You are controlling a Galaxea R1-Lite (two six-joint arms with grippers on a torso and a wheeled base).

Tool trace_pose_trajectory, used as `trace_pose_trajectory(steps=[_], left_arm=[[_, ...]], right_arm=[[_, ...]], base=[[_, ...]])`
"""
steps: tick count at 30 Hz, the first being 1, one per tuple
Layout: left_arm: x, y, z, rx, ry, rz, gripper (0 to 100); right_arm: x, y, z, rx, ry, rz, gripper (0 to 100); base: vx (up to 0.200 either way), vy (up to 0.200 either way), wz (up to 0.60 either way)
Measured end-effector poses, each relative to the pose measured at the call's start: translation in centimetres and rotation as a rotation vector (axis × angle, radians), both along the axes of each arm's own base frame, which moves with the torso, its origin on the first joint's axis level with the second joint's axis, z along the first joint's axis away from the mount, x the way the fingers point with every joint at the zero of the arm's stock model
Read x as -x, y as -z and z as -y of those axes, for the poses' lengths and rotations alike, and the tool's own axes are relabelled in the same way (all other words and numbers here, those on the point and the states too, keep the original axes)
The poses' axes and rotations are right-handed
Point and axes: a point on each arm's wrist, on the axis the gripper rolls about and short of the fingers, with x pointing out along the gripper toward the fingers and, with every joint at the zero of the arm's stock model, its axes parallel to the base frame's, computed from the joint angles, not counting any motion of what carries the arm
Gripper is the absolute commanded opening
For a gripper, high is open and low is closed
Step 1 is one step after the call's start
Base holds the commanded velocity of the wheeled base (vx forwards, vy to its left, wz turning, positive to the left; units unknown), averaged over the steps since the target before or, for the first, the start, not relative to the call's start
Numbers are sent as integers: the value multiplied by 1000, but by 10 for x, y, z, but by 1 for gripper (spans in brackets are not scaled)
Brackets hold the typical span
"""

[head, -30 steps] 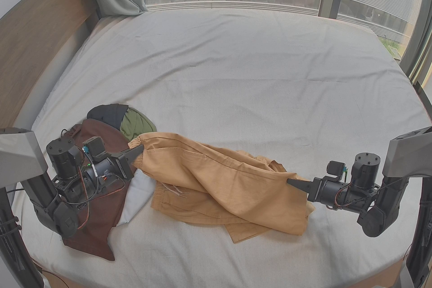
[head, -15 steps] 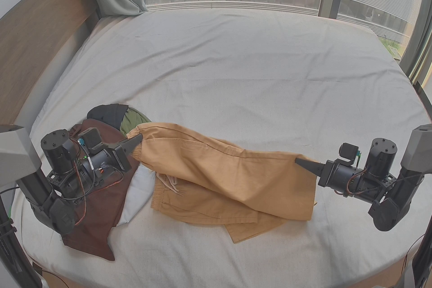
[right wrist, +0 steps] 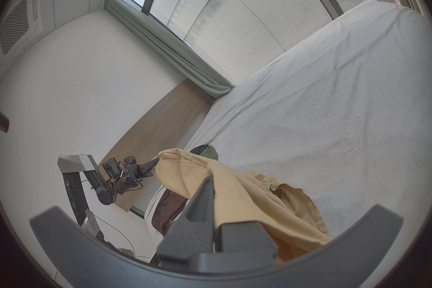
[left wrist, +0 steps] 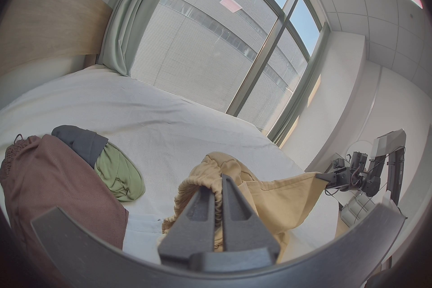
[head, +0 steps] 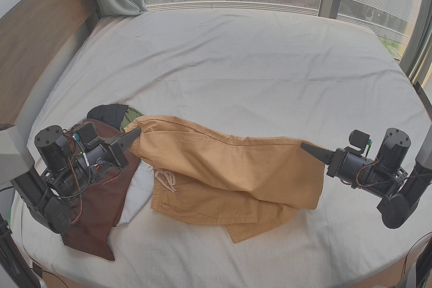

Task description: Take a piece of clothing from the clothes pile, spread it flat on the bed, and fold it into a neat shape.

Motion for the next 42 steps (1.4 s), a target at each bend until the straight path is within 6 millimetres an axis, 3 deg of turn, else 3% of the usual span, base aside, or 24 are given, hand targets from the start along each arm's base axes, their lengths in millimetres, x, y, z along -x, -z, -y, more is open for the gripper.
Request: trace_pose_trajectory(steps=[22,42], left_arm=[[6,-20,-3,14,-9,67,0],[5,-22,-10,22,-31,70,0]], right_arm=[[5,-32,4,-32,7,119,0],[-2,-41,22,-37,74,158,0]], base=[[0,0,0],[0,0,0]])
